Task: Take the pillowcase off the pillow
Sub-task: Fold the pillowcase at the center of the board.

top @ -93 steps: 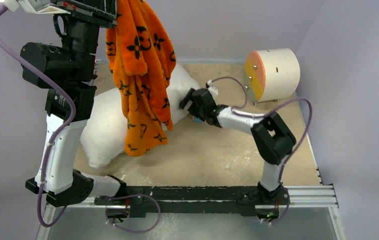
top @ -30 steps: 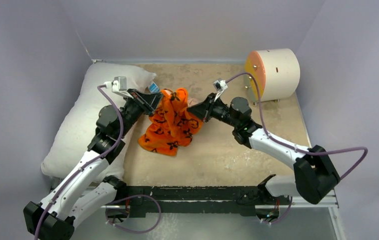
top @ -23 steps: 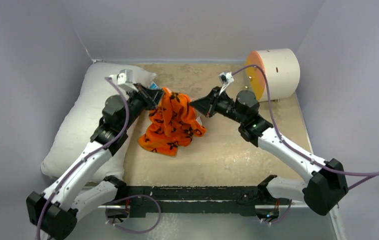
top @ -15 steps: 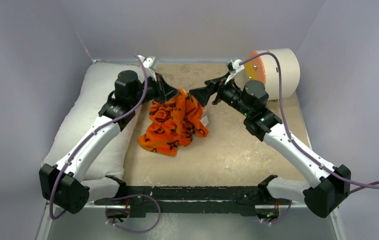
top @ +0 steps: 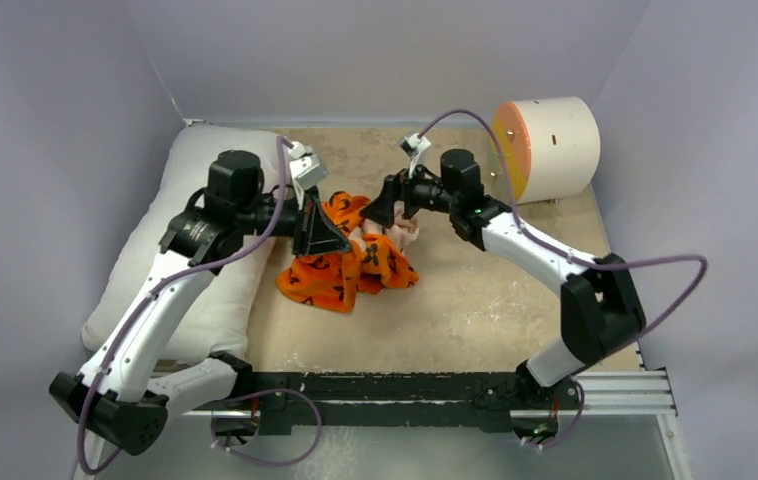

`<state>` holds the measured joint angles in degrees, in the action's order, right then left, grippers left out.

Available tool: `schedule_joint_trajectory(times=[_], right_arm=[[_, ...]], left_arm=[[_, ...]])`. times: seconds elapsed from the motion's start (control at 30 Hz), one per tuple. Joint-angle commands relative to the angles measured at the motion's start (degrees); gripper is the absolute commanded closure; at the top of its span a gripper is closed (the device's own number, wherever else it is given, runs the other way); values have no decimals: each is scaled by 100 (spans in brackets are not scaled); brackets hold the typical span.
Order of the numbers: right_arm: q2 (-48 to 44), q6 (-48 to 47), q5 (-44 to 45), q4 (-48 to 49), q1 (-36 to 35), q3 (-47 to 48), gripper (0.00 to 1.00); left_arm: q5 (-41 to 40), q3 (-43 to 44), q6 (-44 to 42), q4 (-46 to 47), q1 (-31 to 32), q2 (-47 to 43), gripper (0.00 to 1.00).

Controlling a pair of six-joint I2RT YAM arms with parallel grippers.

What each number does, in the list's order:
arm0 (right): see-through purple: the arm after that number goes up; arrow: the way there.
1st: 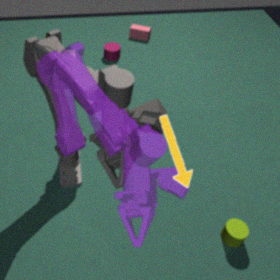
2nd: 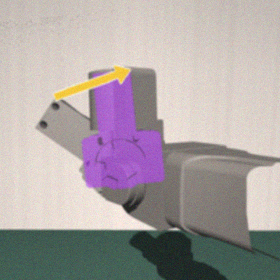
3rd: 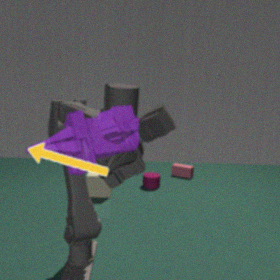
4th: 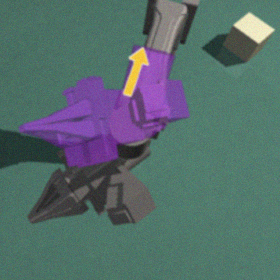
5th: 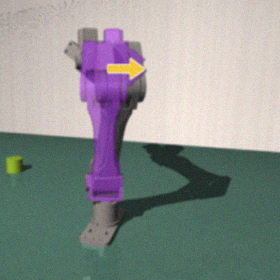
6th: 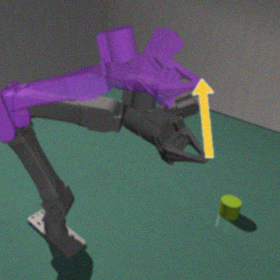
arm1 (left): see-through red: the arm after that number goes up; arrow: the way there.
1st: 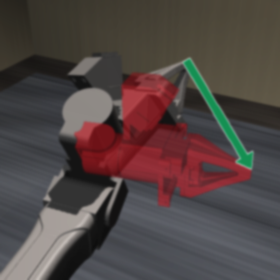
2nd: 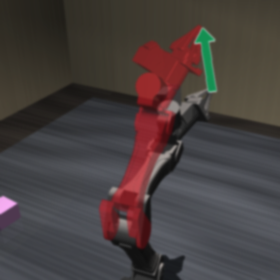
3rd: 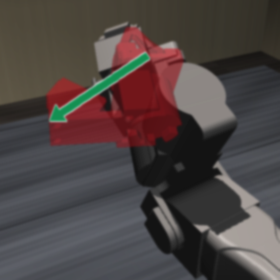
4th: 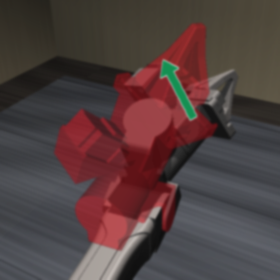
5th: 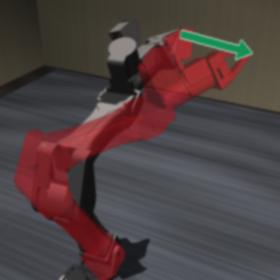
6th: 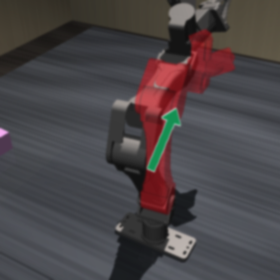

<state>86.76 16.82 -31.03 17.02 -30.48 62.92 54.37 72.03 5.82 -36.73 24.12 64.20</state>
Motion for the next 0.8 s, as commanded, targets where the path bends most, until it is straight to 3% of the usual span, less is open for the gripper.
schedule_joint_trajectory(times=[0.0,0.13,0.2,0.23,0.33,0.37,0.5,0.7,0.77], right_arm=[[559,77,-726,325,-55,237,1],[1123,347,-1097,454,-132,340,3],[1282,511,-1341,602,-210,377,14],[1326,610,-1499,714,-235,379,26],[1279,1048,-2009,1071,-235,355,88],[1208,1193,-2051,1222,-202,370,100],[713,1277,-1665,1119,144,683,100],[-120,1177,-599,534,1040,1808,100],[-260,792,110,-59,1065,2285,100]], left_arm=[[575,26,21,-62,-21,-569,100],[430,-154,278,-159,-21,-936,100],[266,-208,301,-301,-21,-1084,100],[185,-210,286,-379,-21,-1145,100],[-195,-81,100,-692,-21,-1236,100],[-443,4,49,-778,-21,-1243,100],[-1960,410,-106,-947,-34,-1128,100],[-3896,1114,-232,-253,-238,-403,100],[-3646,1703,-344,-296,-465,76,100]])
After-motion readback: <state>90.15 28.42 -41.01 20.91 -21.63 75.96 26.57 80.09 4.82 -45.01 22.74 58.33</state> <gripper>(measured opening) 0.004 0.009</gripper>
